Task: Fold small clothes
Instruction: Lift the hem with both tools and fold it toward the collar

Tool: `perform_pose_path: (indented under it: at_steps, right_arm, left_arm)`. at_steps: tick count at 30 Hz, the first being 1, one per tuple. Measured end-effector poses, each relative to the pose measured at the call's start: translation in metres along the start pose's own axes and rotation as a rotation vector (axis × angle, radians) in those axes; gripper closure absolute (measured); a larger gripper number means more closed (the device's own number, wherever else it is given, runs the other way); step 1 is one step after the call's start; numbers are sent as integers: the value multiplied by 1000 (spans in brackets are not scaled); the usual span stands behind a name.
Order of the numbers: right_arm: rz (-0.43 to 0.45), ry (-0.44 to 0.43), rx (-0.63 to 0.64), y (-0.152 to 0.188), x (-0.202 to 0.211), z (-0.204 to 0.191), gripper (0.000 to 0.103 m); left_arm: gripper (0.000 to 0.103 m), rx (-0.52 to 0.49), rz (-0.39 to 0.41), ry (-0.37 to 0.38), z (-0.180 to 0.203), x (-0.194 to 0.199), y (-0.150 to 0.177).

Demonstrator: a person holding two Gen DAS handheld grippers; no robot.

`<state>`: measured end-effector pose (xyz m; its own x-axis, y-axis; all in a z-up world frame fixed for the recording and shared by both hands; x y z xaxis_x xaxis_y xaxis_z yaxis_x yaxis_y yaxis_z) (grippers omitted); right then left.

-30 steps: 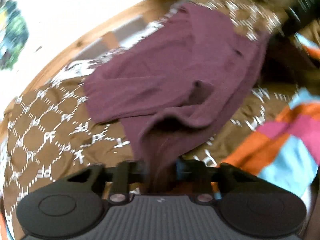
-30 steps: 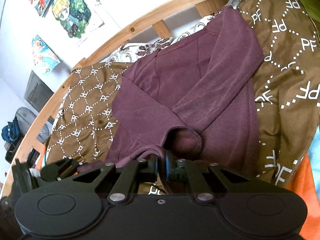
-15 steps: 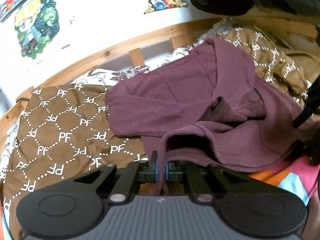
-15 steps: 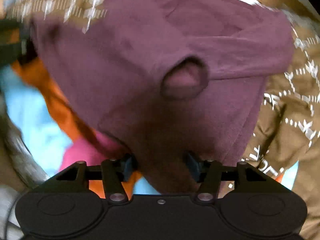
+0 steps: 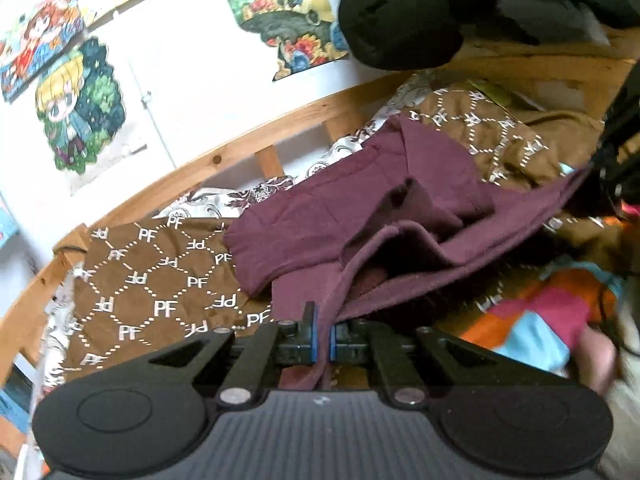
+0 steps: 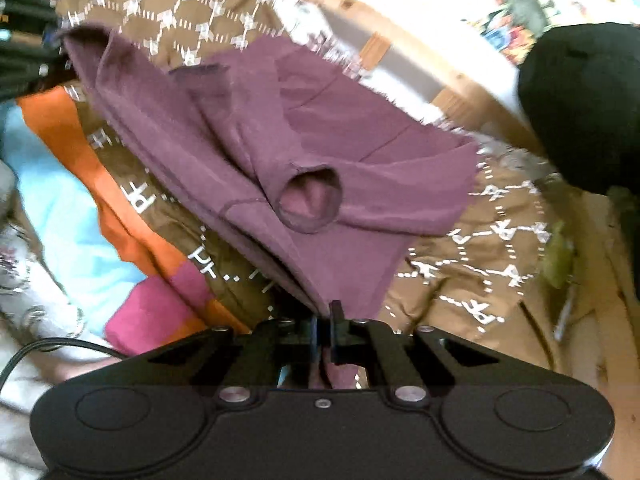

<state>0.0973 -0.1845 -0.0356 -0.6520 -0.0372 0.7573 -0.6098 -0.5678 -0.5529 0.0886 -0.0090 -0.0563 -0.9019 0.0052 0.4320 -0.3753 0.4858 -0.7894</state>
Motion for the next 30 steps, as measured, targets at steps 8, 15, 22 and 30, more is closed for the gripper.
perform_pose_path:
  at_steps: [8, 15, 22, 30]
  right_arm:
    - [57, -60, 17, 17, 85, -36, 99]
    - [63, -86, 39, 5, 104, -39, 99]
    - [158, 89, 93, -47, 62, 12, 99]
    - [235, 262, 2, -113, -54, 105, 98]
  left_arm:
    - [98, -67, -37, 70, -15, 64, -1]
    - [97, -38, -81, 112, -31, 53, -14]
    - [97, -62, 2, 13, -51, -30, -73]
    - [94, 21, 34, -96, -53, -178, -118]
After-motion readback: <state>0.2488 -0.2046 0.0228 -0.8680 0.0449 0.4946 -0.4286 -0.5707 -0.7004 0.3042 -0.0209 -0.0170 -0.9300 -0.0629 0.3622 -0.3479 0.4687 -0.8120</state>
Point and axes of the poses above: each gripper's, at about its wrist camera, not at the fingertips, and x roughly against the way its jaws point, z to its right, y to its underside, the point moved 6 cm from there along -x, roughly the way its jaws point, and after that the axes turned 7 degrees about -y, right-handed, at the moved point
